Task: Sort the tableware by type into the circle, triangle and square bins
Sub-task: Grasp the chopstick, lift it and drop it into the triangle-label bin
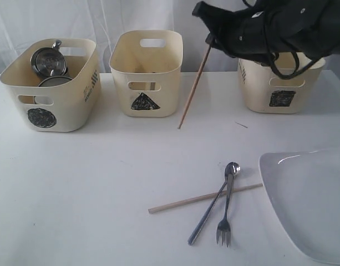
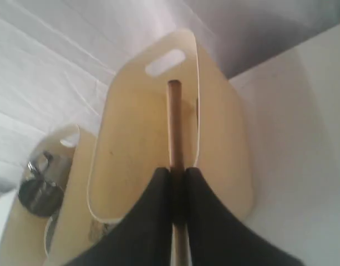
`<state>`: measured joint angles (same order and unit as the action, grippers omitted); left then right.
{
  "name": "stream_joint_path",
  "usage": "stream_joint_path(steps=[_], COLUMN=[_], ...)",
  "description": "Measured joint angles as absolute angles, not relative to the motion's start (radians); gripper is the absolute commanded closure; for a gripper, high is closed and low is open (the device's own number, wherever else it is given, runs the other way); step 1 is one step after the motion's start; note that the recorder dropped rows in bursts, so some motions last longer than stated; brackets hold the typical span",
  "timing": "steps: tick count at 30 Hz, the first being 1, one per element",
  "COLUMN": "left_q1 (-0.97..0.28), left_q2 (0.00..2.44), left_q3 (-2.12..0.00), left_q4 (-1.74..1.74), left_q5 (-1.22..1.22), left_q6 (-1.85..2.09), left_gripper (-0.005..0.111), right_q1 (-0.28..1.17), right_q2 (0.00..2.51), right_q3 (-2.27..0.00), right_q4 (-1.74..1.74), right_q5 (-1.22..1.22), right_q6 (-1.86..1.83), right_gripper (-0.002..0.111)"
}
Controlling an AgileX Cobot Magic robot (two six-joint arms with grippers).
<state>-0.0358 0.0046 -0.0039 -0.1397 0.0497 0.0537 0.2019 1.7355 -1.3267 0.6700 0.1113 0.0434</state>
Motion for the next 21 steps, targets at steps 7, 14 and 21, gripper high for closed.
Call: stream_joint_path(steps=[7,14,21], left_q1=[-0.036,-0.036,-0.036], left_q2=[0.005,0.005,0.005], left_q3=[-0.004,-0.004,-0.004], left_q4=[-0.140,-0.140,-0.140], left_q5=[0.050,0.050,0.050], left_q6=[0.054,0.054,0.054], left_gripper=[0.107,0.107,0.107], right_q1=[0.193,0.192,0.192], right_q2=[1.858,2.047,2.226], right_q3=[-1.557,-1.821,-2.033], right_q4=[0.761,0.769,0.771], right_q5=[0.094,0.061,0.049], right_q6=[0.040,0.040,0.040], right_gripper=[0.108,0.108,0.108])
